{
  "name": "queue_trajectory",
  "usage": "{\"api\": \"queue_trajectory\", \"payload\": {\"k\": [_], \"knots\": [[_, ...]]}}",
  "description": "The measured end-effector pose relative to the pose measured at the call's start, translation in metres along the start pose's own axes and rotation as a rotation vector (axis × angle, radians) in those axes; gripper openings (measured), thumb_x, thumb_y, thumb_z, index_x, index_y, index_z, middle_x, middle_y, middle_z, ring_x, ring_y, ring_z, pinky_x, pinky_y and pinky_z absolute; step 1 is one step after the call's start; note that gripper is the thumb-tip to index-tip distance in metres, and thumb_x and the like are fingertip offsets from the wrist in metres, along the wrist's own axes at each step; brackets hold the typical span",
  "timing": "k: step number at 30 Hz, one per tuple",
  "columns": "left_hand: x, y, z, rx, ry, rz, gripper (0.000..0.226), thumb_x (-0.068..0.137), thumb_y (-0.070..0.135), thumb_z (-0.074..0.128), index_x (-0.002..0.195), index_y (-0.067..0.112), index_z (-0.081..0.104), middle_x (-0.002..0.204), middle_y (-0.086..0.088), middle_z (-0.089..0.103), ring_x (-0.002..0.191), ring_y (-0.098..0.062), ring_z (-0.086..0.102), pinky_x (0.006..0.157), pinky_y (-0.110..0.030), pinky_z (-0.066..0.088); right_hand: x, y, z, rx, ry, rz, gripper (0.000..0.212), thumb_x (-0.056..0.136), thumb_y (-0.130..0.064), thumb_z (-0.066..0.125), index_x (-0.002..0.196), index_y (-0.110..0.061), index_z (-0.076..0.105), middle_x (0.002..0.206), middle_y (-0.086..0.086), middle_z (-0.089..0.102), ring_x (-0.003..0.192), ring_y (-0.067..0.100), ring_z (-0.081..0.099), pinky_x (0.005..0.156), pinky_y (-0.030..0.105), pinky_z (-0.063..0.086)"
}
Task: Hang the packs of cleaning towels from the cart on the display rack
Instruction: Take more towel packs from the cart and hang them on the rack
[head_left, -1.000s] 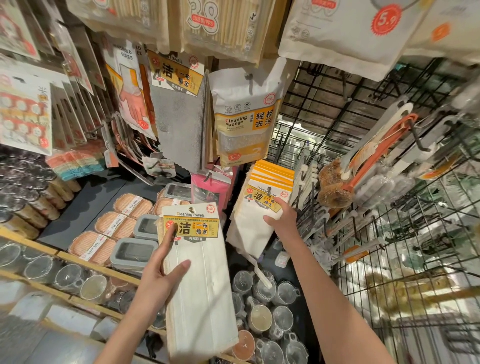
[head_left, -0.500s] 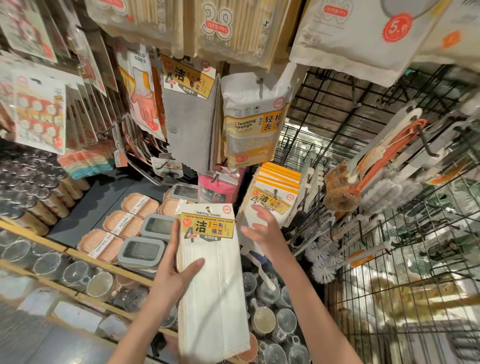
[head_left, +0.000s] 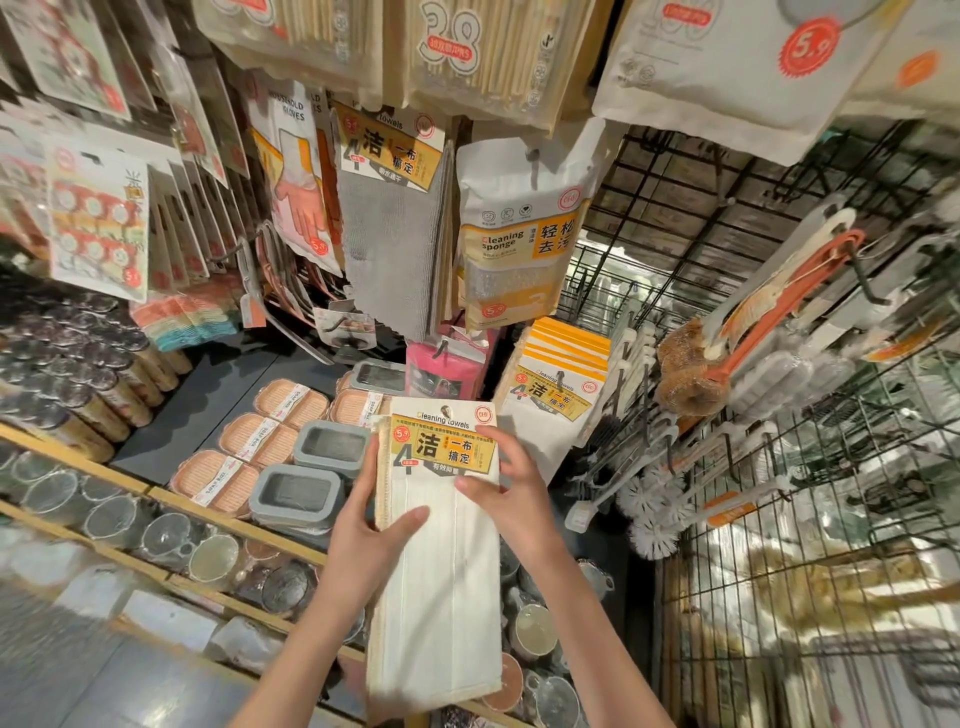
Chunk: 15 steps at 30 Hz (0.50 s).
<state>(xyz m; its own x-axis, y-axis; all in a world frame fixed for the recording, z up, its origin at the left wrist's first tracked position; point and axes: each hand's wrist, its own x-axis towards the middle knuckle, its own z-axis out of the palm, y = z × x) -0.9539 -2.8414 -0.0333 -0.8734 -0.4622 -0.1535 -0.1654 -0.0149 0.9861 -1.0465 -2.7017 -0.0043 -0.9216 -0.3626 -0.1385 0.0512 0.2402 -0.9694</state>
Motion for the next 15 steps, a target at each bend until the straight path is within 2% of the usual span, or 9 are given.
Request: {"api": "queue_trajectory", "payload": {"k": [1,4,7,9,10,12,15], "knots": [[-0.0002,-0.0004,0.0000,-0.003,0.003,-0.007,0.088,0.081,0.000,0.073,0.137,0.049,0.027,0.141,0.010,0.051,0.121,0.009,0.050,0.082,-0.002,0.044,0.0002,0.0005,-0.0002,-0.018,0.016,-0.011,0.053,0.077,-0.005,0.073,0.114,-0.037,0.054,0.117,-0.009,0.048,0.111,0.007,0.053,0.083,0.007,0.043],[0.0000,-0.0002,0.0001,-0.036,0.031,-0.039,0.084,0.080,0.000,0.073,0.136,0.046,0.032,0.137,0.004,0.057,0.122,-0.011,0.056,0.080,-0.007,0.049,0.0012,0.0027,-0.0020,-0.060,0.026,-0.032,0.049,0.078,-0.006,0.072,0.110,-0.040,0.054,0.111,-0.013,0.042,0.112,0.008,0.051,0.081,0.006,0.042],[0.0001,0.0022,0.0003,-0.067,0.059,-0.064,0.081,0.080,-0.002,0.073,0.142,0.036,0.036,0.135,0.001,0.058,0.118,-0.014,0.058,0.077,-0.008,0.051,0.0032,0.0042,-0.0041,-0.129,0.049,-0.081,0.048,0.078,0.000,0.071,0.114,-0.028,0.056,0.114,-0.004,0.041,0.117,0.021,0.049,0.095,0.025,0.045],[-0.0002,0.0041,0.0007,-0.093,0.058,-0.076,0.080,0.080,-0.002,0.073,0.145,0.028,0.037,0.137,0.001,0.056,0.116,-0.011,0.058,0.078,-0.008,0.051,0.0051,0.0036,-0.0046,-0.099,0.057,-0.072,0.046,0.077,0.003,0.070,0.114,-0.021,0.059,0.119,0.004,0.044,0.115,0.025,0.054,0.096,0.033,0.048],[-0.0005,0.0050,0.0009,-0.100,0.053,-0.077,0.080,0.080,-0.002,0.072,0.146,0.028,0.037,0.138,0.002,0.056,0.117,-0.010,0.057,0.080,-0.009,0.051,0.0053,0.0030,-0.0047,-0.058,0.048,-0.055,0.045,0.077,0.004,0.069,0.112,-0.024,0.059,0.120,0.004,0.048,0.111,0.023,0.058,0.092,0.030,0.050],[-0.0009,0.0069,0.0012,-0.103,0.039,-0.074,0.081,0.081,-0.002,0.072,0.146,0.029,0.035,0.139,0.003,0.054,0.122,-0.012,0.055,0.089,-0.017,0.051,0.0048,0.0027,-0.0051,-0.004,0.003,-0.018,0.045,0.079,0.002,0.069,0.107,-0.032,0.058,0.114,-0.009,0.058,0.106,0.014,0.062,0.085,0.020,0.051],[-0.0019,0.0093,0.0013,-0.103,0.030,-0.079,0.081,0.081,-0.001,0.073,0.145,0.031,0.035,0.141,0.003,0.053,0.126,-0.014,0.053,0.103,-0.036,0.047,0.0034,0.0064,-0.0077,0.020,-0.074,0.002,0.046,0.082,0.003,0.066,0.114,-0.028,0.055,0.118,-0.016,0.057,0.110,0.004,0.059,0.090,0.021,0.049]]}}
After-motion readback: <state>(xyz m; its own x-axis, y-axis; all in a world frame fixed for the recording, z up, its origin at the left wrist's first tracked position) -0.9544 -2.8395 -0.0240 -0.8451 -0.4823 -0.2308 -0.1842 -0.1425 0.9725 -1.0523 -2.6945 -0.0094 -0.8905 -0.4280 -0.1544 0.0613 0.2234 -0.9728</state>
